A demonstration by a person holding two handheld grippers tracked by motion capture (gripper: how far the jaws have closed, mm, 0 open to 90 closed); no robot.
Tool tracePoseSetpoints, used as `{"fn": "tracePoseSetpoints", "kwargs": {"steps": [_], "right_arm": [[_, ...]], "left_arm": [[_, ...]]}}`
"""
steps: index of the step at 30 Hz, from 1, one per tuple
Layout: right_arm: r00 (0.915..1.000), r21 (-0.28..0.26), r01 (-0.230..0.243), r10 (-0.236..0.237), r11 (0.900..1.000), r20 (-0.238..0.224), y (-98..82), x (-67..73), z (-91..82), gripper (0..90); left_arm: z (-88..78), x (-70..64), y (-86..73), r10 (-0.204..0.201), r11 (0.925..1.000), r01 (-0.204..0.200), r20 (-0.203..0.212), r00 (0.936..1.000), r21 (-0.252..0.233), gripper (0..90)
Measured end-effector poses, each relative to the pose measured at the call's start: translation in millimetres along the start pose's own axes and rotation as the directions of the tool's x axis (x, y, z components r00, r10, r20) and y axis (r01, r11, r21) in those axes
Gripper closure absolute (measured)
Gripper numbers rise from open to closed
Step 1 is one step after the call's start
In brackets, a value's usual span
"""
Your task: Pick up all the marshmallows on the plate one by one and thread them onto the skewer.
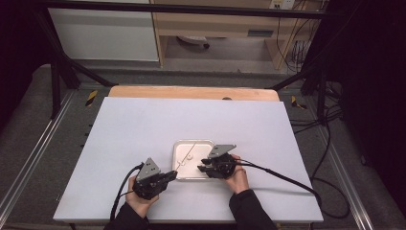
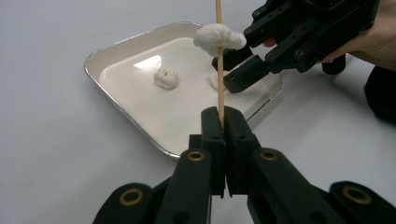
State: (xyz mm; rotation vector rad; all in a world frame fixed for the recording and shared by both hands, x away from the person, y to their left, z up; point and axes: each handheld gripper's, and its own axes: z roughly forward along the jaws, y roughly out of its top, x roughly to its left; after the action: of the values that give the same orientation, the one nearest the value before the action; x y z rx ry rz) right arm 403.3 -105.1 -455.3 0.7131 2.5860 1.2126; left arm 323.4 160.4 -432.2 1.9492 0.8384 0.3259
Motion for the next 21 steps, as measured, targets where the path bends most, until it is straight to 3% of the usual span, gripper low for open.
{"fn": "tracePoseSetpoints", "kwargs": {"steps": [7, 16, 21], "right_arm": [[0.9991, -0.006, -0.039, 0.04, 0.999, 0.013, -0.1, -0.5, -0.1, 71.6], [0.9915, -0.065, -0.127, 0.125, 0.99, -0.038, 10.3, -3.4, -17.4, 72.3], [0.9828, -0.109, -0.178, 0.171, 0.978, -0.071, 16.4, -4.8, -31.2, 71.9]], "left_arm": [[0.0, -0.4, -0.2, 0.002, 1.0, -0.002, 0.003, 1.0, -0.002, 88.1], [-0.8, -1.2, 0.0, 0.001, 1.0, -0.001, 0.006, 1.0, -0.006, 88.1], [-1.4, -1.9, 0.2, 0.004, 0.9999, -0.004, 0.012, 0.9999, -0.011, 88.1]]}}
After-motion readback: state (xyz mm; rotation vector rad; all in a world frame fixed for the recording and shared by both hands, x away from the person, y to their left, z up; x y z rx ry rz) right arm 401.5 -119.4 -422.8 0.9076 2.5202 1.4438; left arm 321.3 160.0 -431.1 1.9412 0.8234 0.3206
